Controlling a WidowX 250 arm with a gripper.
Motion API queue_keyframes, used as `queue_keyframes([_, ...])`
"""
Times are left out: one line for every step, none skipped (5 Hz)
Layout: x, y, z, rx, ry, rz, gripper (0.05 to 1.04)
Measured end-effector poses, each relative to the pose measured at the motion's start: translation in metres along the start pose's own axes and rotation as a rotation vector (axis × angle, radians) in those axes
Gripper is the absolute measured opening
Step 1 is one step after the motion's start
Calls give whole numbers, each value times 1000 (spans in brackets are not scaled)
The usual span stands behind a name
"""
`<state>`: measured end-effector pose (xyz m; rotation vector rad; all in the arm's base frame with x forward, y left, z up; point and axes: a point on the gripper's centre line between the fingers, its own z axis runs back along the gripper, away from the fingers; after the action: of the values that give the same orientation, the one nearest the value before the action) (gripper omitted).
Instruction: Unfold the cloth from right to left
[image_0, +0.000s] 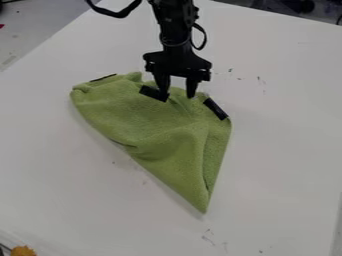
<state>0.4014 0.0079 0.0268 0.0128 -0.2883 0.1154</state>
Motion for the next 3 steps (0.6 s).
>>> queue_keyframes([-2,0,-1,1,6,23,726])
queue_keyframes([-11,0,-5,5,29,54,859])
queue_keyframes([-15,-5,-7,4,34,67,958])
